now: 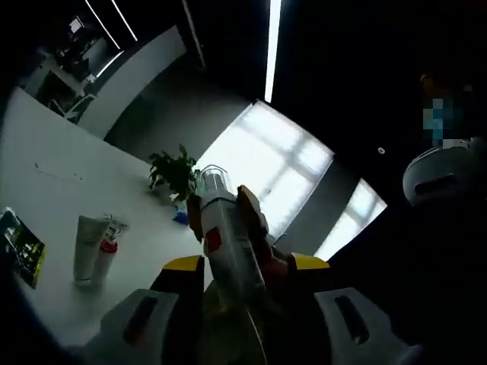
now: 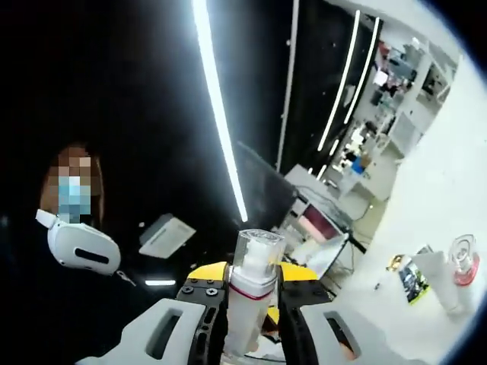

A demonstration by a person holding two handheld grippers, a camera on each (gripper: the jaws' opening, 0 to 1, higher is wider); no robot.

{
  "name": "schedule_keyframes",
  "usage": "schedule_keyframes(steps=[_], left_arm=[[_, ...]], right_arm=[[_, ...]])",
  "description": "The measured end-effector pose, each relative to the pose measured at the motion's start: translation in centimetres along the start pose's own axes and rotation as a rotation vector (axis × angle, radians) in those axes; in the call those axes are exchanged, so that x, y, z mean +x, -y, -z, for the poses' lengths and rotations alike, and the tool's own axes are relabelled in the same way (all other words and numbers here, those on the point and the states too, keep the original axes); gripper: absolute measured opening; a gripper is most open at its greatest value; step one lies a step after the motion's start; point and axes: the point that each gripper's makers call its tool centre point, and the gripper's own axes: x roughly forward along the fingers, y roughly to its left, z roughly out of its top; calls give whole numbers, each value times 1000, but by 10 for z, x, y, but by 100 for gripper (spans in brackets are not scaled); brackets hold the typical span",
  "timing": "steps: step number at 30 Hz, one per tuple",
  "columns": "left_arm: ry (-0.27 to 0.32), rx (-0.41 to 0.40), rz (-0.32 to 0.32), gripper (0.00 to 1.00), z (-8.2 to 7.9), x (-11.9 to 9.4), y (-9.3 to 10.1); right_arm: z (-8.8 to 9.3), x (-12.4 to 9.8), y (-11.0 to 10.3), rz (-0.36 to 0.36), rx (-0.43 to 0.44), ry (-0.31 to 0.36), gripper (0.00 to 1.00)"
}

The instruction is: Arrange the skincare products in the storage area until every visible bottle or jar stands upright without overlapping.

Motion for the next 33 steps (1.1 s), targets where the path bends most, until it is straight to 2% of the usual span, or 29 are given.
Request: schedule_keyframes(steps=[4, 7, 9, 11, 13, 16, 19, 21, 25, 28, 30, 31, 32, 33], left_arm=[[-13, 21, 17, 27, 0, 1, 5], [-15, 21, 60, 22, 0, 4, 14], [-39, 28, 103, 19, 4, 6, 25], [-41, 40, 87, 18, 4, 9, 25], [-49, 59, 56, 18, 3, 10, 22], [-32, 130, -73, 17, -6, 7, 4], [-74, 265, -229, 17, -13, 0, -16], [-100, 339, -299, 17, -17, -2, -22], [-124, 469, -418, 17, -27, -8, -33], [-162, 603, -532, 17, -34, -10, -41], [-179, 694, -604, 17, -41, -11, -45], [-189, 721, -618, 17, -42, -11, -46], [-193, 752, -633, 17, -44, -10, -46], [-198, 777, -649, 17, -45, -10, -46]], right_arm=[[4, 4, -16, -92, -44, -52, 18], [6, 7, -28, -157, -76, -74, 18], [7, 8, -39, -221, -102, -88, 18], [8, 10, -43, -236, -131, -103, 18], [7, 14, -42, -222, -144, -109, 19], [0, 16, -26, -133, -144, -85, 18], [-3, 17, -8, -18, -199, -81, 16], [-2, 18, -7, 10, -200, -88, 19], [-2, 23, 9, 160, -216, -82, 22], [1, 27, 19, 285, -233, -69, 28], [0, 29, 26, 373, -187, -31, 29], [-2, 29, 28, 394, -177, -5, 29], [-5, 30, 29, 418, -154, 33, 28], [-10, 30, 31, 441, -92, 87, 27]])
